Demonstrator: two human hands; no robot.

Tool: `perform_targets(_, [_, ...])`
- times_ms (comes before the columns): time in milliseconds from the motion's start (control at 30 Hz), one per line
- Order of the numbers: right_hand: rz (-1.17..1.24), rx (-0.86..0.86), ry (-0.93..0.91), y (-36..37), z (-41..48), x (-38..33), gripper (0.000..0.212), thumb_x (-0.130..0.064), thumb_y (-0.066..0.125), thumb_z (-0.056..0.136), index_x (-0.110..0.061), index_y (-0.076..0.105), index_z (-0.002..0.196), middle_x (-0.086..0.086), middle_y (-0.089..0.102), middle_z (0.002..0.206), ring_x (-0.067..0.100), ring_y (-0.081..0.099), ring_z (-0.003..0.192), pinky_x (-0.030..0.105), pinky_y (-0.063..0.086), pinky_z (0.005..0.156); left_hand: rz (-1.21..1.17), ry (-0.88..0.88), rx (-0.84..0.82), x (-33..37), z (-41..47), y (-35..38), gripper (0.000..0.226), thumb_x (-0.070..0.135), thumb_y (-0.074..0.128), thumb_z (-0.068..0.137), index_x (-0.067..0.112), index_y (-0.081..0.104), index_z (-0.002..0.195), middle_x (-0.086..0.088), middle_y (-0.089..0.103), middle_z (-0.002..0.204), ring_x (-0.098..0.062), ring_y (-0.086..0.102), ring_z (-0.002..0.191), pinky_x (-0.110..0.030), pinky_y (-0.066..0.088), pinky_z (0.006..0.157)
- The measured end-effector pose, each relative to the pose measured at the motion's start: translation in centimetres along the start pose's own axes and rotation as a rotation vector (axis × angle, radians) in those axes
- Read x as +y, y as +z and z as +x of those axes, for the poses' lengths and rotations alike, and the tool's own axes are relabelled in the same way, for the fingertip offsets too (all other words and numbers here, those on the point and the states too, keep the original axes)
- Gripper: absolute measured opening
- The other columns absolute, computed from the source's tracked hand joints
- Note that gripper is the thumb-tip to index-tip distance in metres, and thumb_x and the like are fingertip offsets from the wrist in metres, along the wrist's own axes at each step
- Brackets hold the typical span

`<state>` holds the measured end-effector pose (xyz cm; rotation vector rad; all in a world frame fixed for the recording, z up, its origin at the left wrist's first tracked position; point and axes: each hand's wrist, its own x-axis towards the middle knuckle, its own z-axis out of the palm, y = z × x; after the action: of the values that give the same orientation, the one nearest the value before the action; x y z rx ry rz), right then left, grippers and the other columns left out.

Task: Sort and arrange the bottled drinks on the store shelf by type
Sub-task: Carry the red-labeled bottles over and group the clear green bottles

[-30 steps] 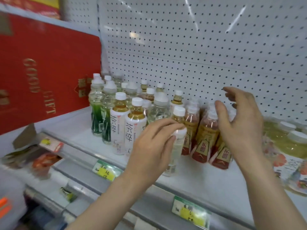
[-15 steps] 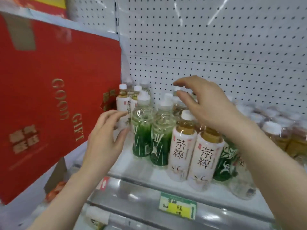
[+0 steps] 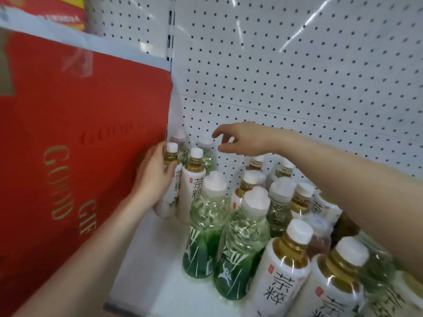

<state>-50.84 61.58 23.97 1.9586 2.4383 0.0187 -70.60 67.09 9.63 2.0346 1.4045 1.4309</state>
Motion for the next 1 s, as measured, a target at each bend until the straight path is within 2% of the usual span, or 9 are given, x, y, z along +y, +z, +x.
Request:
perform_targets(100, [-0.05, -0.099, -0.042, 0.8, 4.0, -0.2, 0.05, -0.042, 0.049, 0.099, -0.023, 0.04, 0.145, -0.001, 0.058, 0.133, 0.018, 0.058, 0.098, 0.031, 0.046, 0.089, -0.05, -0.108, -0.069, -0.3, 2.1, 1.0, 0.043, 0.023, 0.057, 0.094, 0.022, 0.047, 0.136, -0.008, 0.061, 0.128, -0.029, 0.059, 0.112, -0.035, 0.046, 0.087])
perform_targets(200, [-0.02, -0.196, -0.073, 2.0, 6.3, -0.9, 0.042, -0.039, 0.053, 0.098, -0.02, 0.049, 0.136, 0.0, 0.06, 0.122, 0.021, 0.066, 0.093, 0.037, 0.053, 0.088, -0.004, -0.136, -0.096, -0.9, 3.1, 1.4, 0.031, 0.026, 0.051, 0.098, 0.012, 0.054, 0.125, -0.013, 0.066, 0.114, -0.032, 0.062, 0.099, -0.031, 0.04, 0.073])
perform_targets(300, [0.033, -0.189, -0.089, 3.1, 7.5, -1.8, 0.026, -0.034, 0.06, 0.095, -0.016, 0.058, 0.114, 0.001, 0.066, 0.105, 0.02, 0.068, 0.091, 0.032, 0.053, 0.08, -0.004, -0.099, -0.102, -1.2, 2.5, 0.5, 0.028, 0.025, 0.052, 0.098, 0.012, 0.056, 0.122, -0.012, 0.067, 0.111, -0.03, 0.062, 0.098, -0.032, 0.041, 0.072])
perform_targets(433, [0.114, -0.141, -0.132, 3.4, 6.6, -3.3, 0.027, -0.034, 0.065, 0.092, -0.014, 0.061, 0.111, -0.009, 0.066, 0.089, 0.015, 0.07, 0.083, 0.022, 0.047, 0.066, 0.011, -0.077, -0.105, -1.4, 0.4, -2.0, 0.025, 0.028, 0.054, 0.096, 0.018, 0.058, 0.12, -0.005, 0.068, 0.11, -0.023, 0.061, 0.096, -0.027, 0.035, 0.071])
perform_targets(567, [0.294, -0.177, -0.181, 3.5, 4.1, -5.2, 0.029, -0.034, 0.07, 0.089, -0.012, 0.063, 0.107, 0.0, 0.075, 0.097, 0.013, 0.074, 0.081, 0.03, 0.055, 0.087, 0.083, -0.058, -0.082, -1.4, -2.5, -4.9, 0.028, 0.03, 0.053, 0.096, 0.019, 0.056, 0.121, -0.007, 0.067, 0.113, -0.029, 0.061, 0.101, -0.031, 0.038, 0.075])
perform_targets(667, [0.355, -0.244, -0.214, 3.0, 2.5, -7.4, 0.028, -0.031, 0.071, 0.089, -0.01, 0.063, 0.106, -0.001, 0.074, 0.092, 0.011, 0.074, 0.078, 0.027, 0.057, 0.083, 0.079, -0.052, -0.051, -1.4, -5.0, -7.1, 0.028, 0.03, 0.053, 0.096, 0.022, 0.054, 0.123, -0.005, 0.066, 0.113, -0.027, 0.06, 0.102, -0.035, 0.043, 0.08])
perform_targets(800, [0.355, -0.288, -0.209, 2.2, 1.0, -9.7, 0.035, -0.029, 0.069, 0.09, -0.003, 0.064, 0.113, 0.003, 0.074, 0.093, 0.017, 0.074, 0.085, 0.029, 0.059, 0.083, 0.003, -0.018, -0.015, -1.4, -7.3, -9.1, 0.031, 0.022, 0.054, 0.095, 0.027, 0.052, 0.125, 0.0, 0.065, 0.113, -0.018, 0.057, 0.102, -0.029, 0.039, 0.082])
perform_targets(933, [0.127, -0.198, -0.231, 2.4, -0.6, -10.4, 0.038, -0.044, 0.062, 0.093, -0.011, 0.066, 0.113, -0.001, 0.07, 0.103, 0.017, 0.067, 0.096, 0.031, 0.055, 0.088, -0.033, -0.002, 0.022, -1.2, -8.3, -9.3, 0.036, 0.021, 0.055, 0.095, 0.03, 0.05, 0.13, -0.001, 0.064, 0.117, -0.015, 0.058, 0.102, -0.028, 0.039, 0.083])
perform_targets(1000, [0.004, -0.137, -0.221, 2.0, -1.8, -10.0, 0.043, -0.054, 0.057, 0.092, -0.02, 0.064, 0.117, -0.008, 0.064, 0.108, 0.014, 0.061, 0.101, 0.031, 0.049, 0.091, 0.029, 0.066, 0.058, -0.9, -8.8, -9.1, 0.043, 0.022, 0.059, 0.092, 0.029, 0.048, 0.133, -0.001, 0.057, 0.126, -0.018, 0.055, 0.111, -0.032, 0.043, 0.088])
